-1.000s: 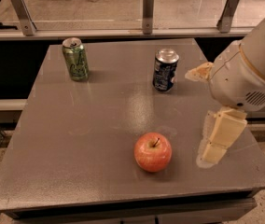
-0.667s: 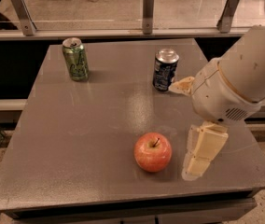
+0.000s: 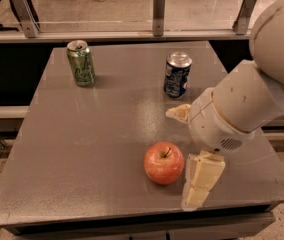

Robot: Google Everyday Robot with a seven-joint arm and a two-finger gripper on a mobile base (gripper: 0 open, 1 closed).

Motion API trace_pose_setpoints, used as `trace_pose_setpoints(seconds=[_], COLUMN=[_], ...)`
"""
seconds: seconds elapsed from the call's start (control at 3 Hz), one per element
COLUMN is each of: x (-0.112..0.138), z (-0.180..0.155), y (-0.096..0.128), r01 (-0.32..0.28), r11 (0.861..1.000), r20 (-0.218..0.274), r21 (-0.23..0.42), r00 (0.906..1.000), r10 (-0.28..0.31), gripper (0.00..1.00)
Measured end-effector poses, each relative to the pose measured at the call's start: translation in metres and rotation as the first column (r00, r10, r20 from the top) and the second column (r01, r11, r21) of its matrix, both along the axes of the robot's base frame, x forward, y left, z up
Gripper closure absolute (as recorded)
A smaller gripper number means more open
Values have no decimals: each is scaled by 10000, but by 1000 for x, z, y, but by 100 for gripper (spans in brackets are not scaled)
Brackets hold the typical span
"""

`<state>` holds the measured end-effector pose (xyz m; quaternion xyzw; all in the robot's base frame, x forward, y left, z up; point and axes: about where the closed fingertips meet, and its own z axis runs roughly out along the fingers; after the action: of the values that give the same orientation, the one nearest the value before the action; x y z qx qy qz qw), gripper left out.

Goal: Move apple near green can

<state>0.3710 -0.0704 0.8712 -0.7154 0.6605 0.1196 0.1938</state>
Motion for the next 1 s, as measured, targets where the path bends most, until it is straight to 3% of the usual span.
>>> trace_pose_setpoints(seconds=[0.67, 1.0], x=[-7, -8], z=[-19, -22], y=[13, 16], r01=[-263, -302], r11=[9996, 9995], r20=[-221, -260], r21=[66, 33], r00=[9994, 9992], r10=[264, 303], gripper=[0, 13])
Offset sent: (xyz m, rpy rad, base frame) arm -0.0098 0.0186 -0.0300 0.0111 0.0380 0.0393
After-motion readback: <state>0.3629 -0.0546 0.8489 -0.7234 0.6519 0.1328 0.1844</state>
